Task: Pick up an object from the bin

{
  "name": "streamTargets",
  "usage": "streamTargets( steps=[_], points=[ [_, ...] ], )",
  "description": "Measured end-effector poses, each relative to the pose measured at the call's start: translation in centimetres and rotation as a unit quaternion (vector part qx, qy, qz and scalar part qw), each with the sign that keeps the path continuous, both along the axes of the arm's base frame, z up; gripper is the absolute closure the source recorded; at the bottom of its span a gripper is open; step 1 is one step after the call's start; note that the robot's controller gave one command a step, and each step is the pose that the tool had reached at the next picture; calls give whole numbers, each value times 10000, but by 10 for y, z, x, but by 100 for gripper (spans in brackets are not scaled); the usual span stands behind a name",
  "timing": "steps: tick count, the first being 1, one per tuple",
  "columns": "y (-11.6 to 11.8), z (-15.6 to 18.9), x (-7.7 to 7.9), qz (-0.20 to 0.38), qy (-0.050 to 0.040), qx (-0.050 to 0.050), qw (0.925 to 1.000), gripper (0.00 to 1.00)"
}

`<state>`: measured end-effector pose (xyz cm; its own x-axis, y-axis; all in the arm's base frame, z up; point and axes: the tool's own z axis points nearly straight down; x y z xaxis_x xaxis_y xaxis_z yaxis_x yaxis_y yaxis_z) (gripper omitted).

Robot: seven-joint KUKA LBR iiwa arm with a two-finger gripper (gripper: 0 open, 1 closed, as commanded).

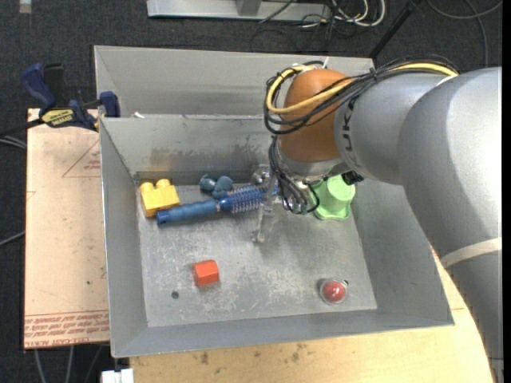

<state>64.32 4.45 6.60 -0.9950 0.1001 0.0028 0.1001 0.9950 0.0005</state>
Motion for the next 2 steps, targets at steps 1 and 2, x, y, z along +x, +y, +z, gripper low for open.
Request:
streamTargets(
  steps=[1, 2],
  points=[
    [0, 3, 1, 4, -14, -1, 10000, 100],
    [-33, 3, 8, -71, -20, -7, 10000, 100]
  ],
)
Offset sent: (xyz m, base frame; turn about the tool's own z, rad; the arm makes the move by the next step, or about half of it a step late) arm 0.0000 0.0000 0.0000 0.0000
